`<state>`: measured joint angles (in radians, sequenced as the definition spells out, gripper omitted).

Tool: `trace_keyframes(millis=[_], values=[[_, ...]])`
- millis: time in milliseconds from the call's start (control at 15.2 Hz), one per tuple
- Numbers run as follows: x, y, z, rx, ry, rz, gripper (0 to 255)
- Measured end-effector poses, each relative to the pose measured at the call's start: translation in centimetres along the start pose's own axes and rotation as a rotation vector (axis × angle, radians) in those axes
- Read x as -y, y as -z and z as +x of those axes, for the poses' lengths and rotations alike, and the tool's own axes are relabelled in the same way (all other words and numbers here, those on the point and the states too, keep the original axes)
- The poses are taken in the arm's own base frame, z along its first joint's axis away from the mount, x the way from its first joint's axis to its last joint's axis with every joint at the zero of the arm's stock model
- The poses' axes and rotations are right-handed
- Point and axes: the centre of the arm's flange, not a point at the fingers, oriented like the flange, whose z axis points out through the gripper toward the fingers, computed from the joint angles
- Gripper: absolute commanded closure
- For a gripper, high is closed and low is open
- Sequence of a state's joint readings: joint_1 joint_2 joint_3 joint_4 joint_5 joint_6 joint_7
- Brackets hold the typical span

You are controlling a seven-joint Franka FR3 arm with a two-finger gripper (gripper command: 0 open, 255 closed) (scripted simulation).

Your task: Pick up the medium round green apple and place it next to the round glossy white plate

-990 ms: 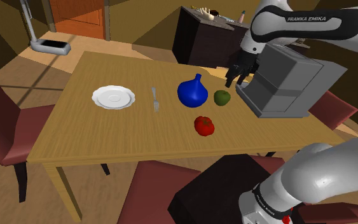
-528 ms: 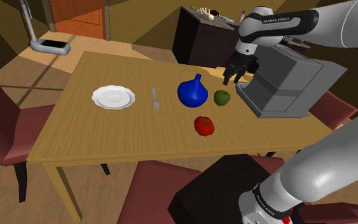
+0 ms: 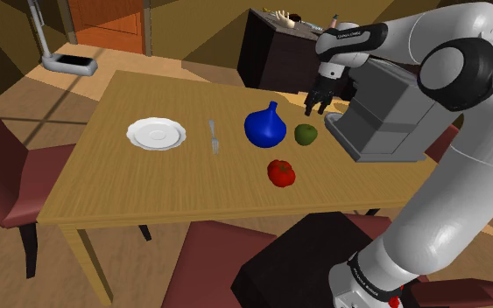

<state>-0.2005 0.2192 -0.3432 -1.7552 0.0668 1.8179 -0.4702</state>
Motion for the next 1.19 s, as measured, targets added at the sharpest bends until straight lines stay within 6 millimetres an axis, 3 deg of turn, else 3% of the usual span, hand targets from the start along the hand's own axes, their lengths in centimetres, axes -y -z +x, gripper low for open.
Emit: trace_keyframes(millis=[198,594,990,1056,1188], values=[[-1.6,-1.5,1.3,0.01,-0.002,0.005,0],[-1.9,-4.7,1.7,0.011,-0.002,0.006,0],[-1.9,-5.0,1.6,0.011,-0.002,0.006,0],[-1.9,-5.0,1.6,0.011,-0.002,0.006,255],[-1.9,-5.0,1.6,0.011,-0.002,0.006,255]])
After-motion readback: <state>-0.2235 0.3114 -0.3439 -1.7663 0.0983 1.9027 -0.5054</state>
